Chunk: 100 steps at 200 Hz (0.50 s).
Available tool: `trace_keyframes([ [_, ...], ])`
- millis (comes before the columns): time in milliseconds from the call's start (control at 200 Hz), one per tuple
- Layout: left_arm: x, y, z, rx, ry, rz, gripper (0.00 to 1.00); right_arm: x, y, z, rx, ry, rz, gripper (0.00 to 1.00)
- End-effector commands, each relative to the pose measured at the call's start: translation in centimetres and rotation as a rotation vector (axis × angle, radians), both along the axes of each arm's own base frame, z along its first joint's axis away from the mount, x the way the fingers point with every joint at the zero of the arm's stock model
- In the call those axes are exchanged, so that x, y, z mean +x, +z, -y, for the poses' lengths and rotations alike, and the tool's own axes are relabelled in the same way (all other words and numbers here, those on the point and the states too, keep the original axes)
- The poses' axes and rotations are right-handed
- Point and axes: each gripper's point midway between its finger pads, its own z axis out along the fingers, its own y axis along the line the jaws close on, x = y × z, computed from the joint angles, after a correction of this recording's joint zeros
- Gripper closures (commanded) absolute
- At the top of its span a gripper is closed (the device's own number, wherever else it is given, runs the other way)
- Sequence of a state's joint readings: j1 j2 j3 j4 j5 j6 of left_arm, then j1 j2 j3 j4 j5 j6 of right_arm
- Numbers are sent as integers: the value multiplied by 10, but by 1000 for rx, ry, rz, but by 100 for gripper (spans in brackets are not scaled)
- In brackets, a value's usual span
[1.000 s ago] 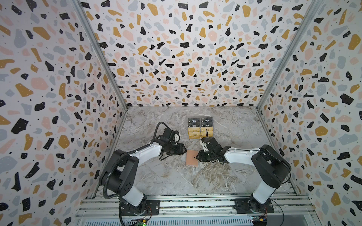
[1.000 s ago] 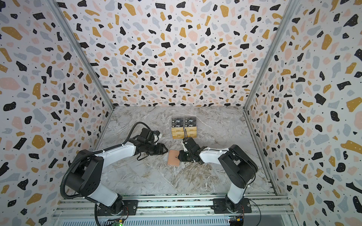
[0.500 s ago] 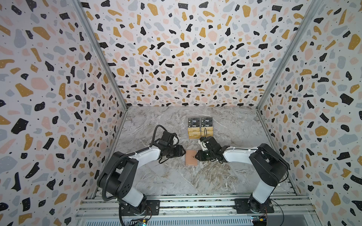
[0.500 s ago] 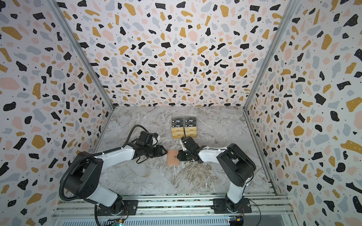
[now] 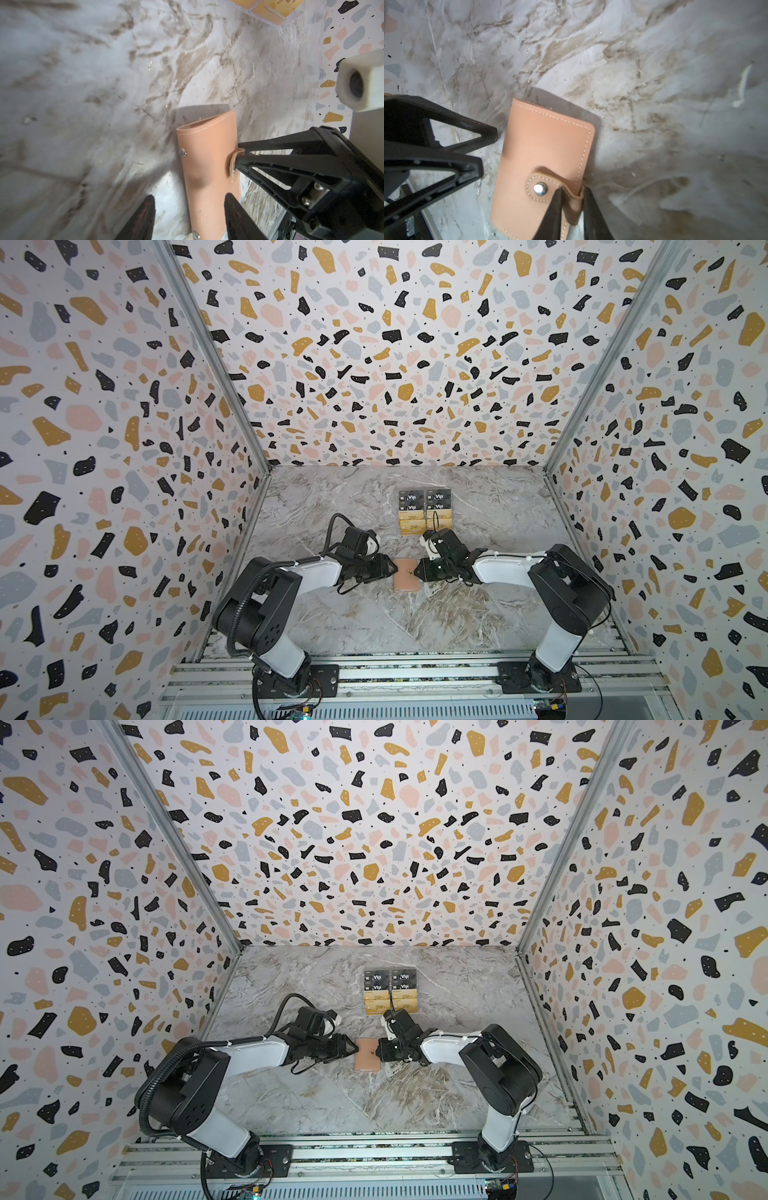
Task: Insert credit cards into a card holder
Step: Pick up the card holder from the center of the table.
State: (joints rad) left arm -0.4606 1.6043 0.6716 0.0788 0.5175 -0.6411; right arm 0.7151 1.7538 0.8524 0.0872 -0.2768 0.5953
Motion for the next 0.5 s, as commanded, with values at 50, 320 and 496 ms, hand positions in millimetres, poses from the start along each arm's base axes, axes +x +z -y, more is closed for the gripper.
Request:
trace_keyframes([
  [50, -6, -2, 15, -92, -12, -18, 45, -17, -54, 42, -181, -63, -105, 81],
  [320, -4, 2, 31, -188, -7, -23, 47, -19, -61, 48, -143, -84, -138, 82],
  [496, 0, 17, 35, -224, -4, 15, 55, -17, -57, 46, -125, -84, -130, 81],
])
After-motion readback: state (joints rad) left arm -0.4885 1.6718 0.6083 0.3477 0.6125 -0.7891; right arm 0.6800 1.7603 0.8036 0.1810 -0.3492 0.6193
